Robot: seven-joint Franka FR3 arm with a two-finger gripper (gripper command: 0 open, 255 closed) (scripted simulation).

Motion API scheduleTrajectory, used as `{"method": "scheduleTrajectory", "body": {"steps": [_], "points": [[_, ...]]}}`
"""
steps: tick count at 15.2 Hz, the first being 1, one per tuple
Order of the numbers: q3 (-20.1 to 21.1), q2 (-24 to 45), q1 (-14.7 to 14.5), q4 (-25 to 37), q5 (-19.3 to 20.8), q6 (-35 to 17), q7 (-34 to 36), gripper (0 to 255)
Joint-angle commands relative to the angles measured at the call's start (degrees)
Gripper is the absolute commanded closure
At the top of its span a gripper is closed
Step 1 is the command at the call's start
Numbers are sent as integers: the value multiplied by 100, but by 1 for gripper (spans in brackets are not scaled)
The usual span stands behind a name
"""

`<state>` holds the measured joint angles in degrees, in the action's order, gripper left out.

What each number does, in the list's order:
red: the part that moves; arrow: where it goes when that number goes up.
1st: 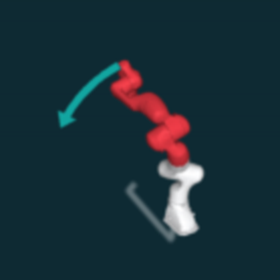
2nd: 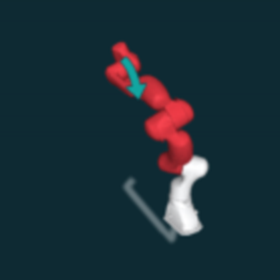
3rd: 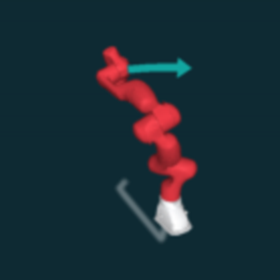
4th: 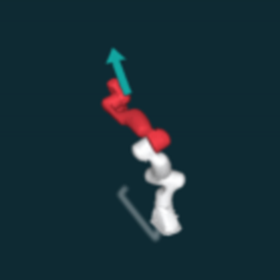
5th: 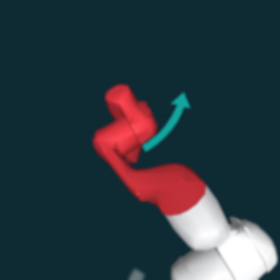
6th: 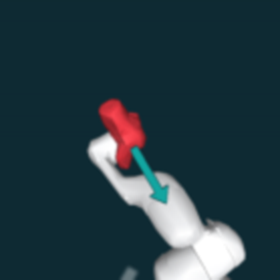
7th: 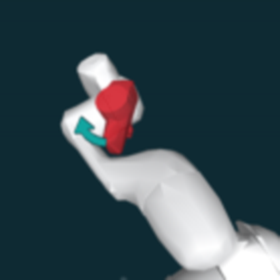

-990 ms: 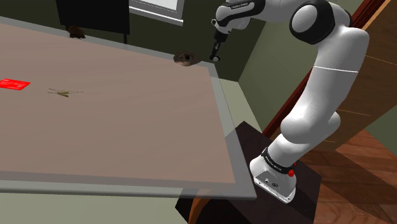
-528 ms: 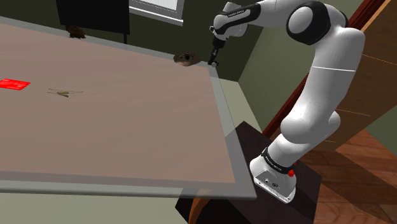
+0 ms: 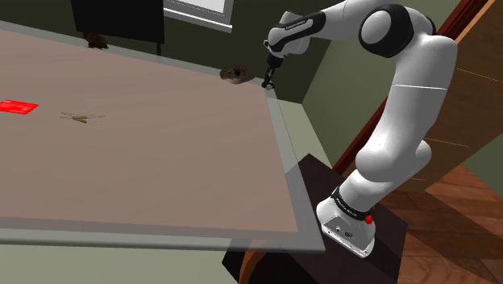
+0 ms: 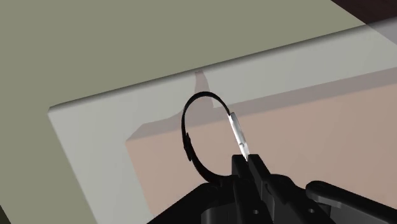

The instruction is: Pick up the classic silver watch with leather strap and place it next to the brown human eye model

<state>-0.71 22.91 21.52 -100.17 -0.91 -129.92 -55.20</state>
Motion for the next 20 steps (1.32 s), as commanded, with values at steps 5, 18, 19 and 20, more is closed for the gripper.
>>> {"method": "scheduleTrajectory", "body": {"steps": [5, 18, 19, 20], "points": [[0, 5, 0, -4, 0, -11, 0, 0], [-5, -385, -1, 170, 9, 553, 6, 0], [-5, -385, -1, 170, 9, 553, 6, 0], [-5, -385, -1, 170, 9, 553, 6, 0]]}}
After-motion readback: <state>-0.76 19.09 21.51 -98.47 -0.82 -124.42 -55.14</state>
